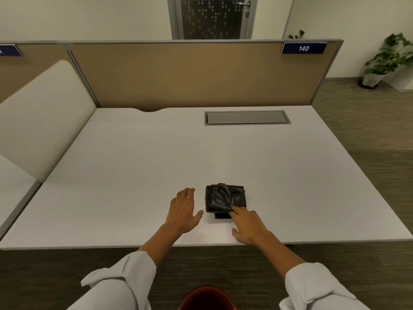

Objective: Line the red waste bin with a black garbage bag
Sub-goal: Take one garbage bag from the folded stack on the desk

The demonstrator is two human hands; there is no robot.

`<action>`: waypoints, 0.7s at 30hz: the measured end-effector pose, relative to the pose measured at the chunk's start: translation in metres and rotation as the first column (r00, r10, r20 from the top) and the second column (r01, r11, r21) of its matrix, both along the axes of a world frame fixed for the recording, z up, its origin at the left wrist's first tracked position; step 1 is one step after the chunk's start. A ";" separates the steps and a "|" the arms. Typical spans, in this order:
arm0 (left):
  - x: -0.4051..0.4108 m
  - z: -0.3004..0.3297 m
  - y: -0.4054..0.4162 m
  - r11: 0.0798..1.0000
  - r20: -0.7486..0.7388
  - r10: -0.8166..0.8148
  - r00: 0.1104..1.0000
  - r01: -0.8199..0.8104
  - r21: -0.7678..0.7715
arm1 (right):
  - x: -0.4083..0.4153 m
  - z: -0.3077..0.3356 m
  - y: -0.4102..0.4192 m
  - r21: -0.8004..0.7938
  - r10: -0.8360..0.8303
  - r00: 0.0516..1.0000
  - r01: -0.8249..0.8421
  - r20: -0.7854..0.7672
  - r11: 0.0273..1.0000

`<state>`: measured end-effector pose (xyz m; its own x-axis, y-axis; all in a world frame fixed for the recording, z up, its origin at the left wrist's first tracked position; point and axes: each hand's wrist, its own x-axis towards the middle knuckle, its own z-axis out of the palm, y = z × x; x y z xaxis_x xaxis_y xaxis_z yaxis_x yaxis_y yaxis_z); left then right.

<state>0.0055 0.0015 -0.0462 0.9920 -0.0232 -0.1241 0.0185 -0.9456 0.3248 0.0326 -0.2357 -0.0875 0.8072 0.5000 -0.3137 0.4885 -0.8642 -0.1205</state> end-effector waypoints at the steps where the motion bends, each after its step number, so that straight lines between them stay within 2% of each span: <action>1: 0.000 0.001 -0.001 1.000 -0.012 0.018 1.000 -0.018 -0.020 | 0.000 0.001 -0.002 0.023 -0.005 1.000 0.006 -0.009 1.000; 6: -0.002 0.003 -0.016 0.995 -0.070 0.046 0.996 -0.052 -0.086 | 0.002 0.005 -0.012 0.148 -0.054 0.979 0.084 -0.198 0.985; 13: -0.011 0.003 -0.022 0.992 -0.086 0.071 0.994 -0.079 -0.103 | 0.005 0.010 -0.018 0.324 -0.148 0.947 0.240 -0.284 0.915; 17: -0.013 0.009 -0.021 0.992 -0.085 0.084 0.993 -0.091 -0.087 | 0.005 0.011 -0.020 0.411 -0.189 0.951 0.278 -0.245 0.868; 21: -0.013 0.015 -0.023 0.992 -0.073 0.083 0.994 -0.090 -0.093 | 0.004 0.016 -0.019 0.507 -0.231 0.968 0.250 -0.101 0.825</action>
<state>-0.0075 -0.0216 -0.0307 0.9800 0.0473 -0.1932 0.1243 -0.9040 0.4091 0.0370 -0.2547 -0.0719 0.9166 0.3881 -0.0963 0.2612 -0.7635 -0.5906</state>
